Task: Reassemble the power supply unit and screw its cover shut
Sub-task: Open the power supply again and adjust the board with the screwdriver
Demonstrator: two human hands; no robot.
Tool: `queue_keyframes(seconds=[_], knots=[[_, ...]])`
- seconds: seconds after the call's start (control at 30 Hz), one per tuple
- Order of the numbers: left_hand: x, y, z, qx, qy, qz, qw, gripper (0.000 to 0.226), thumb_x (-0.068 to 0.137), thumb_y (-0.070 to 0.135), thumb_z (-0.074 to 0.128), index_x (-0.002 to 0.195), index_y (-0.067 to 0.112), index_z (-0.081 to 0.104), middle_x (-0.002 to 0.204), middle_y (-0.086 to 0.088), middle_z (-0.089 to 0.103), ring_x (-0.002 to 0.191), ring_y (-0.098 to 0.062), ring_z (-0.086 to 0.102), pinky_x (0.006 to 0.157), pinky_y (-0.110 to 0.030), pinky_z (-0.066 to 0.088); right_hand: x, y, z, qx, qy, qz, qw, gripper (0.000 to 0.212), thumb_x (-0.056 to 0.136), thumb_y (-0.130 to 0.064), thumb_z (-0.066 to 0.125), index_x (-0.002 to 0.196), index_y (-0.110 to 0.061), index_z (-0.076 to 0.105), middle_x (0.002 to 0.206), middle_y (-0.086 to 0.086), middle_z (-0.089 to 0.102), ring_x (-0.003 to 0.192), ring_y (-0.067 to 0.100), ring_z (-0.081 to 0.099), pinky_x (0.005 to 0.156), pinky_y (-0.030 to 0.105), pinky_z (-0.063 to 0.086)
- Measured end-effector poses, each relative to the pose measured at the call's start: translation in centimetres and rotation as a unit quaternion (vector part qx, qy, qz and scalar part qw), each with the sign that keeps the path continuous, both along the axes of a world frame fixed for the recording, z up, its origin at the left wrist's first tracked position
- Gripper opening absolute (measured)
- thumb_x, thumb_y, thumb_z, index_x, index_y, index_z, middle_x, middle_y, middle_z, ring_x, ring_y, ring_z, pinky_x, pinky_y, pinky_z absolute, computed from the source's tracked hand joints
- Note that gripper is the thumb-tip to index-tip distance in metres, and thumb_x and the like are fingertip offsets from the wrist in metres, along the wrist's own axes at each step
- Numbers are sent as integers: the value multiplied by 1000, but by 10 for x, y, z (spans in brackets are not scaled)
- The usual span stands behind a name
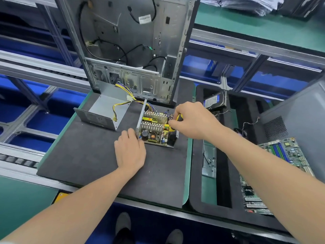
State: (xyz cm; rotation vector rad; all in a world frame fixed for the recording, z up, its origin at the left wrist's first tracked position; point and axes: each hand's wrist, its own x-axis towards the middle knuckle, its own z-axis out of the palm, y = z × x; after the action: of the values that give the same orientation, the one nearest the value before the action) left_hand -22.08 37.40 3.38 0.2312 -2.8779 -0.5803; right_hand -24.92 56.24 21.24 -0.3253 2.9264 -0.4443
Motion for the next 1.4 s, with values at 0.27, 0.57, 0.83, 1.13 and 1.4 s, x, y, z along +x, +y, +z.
queue_keyframes(seconds=[0.27,0.57,0.83,1.13,1.4], knots=[[20,-31,-10,154,23,-103,982,19,92,5,61,101,21,54,108,7,46,85,-24,53,76,-39,45,2,10,-6,-14,-14,7,1000,23,85,-31,70,78,-9,69,76,12,70,76,32,67,58,36,53],[29,-36,-1,-241,2,-241,940,66,85,15,65,147,3,49,111,-14,52,82,-28,48,69,-38,43,-9,-2,-10,-28,-24,31,999,20,84,-34,72,80,-15,70,74,3,68,74,26,66,61,35,54],[26,-18,21,-339,-70,-244,906,37,96,26,50,128,7,46,108,-8,44,88,-24,45,73,-38,27,-17,2,1,-26,-36,13,999,19,88,-34,74,85,-16,72,80,3,68,72,23,64,60,33,52],[10,-32,33,-329,-86,-289,895,22,93,32,46,109,17,48,98,-1,56,82,-23,55,72,-39,30,-9,30,22,-102,-24,-78,991,10,89,-31,72,86,-21,73,65,2,72,41,14,61,54,35,59],[0,-31,50,-322,-111,-335,878,10,97,31,43,97,21,44,95,5,64,83,-19,66,67,-33,34,-3,66,20,-322,-45,-243,914,14,86,-16,73,88,-3,71,67,17,74,47,24,64,41,26,45]])
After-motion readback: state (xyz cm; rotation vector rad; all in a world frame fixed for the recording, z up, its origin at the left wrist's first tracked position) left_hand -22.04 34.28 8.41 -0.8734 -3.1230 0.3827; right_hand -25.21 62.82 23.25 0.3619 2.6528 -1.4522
